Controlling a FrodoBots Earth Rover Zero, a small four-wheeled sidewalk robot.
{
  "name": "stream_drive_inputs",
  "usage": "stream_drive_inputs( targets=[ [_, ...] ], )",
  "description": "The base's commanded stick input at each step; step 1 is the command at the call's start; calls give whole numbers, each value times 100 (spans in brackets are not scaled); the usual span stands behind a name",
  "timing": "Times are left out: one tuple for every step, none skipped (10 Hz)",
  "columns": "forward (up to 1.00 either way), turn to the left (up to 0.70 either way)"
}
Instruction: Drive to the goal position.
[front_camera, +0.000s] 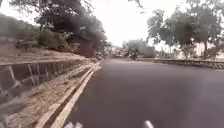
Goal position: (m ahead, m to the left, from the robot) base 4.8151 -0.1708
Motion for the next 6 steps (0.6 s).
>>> stream_drive_inputs(
  targets=[
    [85, 0],
    [85, 0],
    [85, 0],
    [85, 0],
    [85, 0],
    [85, 0]
  ],
)
